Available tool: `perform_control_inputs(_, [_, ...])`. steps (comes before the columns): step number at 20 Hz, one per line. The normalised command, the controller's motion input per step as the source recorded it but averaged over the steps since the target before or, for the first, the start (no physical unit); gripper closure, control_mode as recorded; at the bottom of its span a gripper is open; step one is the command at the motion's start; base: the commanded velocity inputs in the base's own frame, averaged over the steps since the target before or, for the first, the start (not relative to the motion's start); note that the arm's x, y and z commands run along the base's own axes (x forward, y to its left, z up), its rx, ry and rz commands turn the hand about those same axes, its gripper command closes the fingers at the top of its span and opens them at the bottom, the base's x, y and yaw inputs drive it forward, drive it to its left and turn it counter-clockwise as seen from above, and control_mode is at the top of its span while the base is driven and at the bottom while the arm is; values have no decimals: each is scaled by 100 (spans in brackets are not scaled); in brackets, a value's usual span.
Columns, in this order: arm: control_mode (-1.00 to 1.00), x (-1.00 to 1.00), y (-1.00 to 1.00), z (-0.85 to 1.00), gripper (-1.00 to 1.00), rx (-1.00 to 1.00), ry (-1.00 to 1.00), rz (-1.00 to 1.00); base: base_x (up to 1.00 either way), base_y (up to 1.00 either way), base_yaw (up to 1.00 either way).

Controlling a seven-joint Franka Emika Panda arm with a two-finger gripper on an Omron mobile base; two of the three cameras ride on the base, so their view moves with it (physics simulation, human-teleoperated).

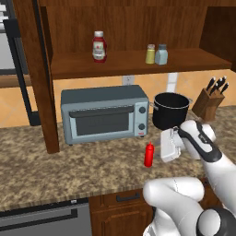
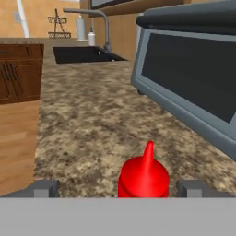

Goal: Put the shaker and condiment bottle from the counter next to their counterparts in the cabinet.

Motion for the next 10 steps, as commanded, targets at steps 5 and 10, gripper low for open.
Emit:
perform_control_inputs(5, [-100,22,0,-13,-100,0,2,2,0,0,0])
perform_control_inputs(10, [-100,18,0,-14,-100,0,1,2,0,0,0])
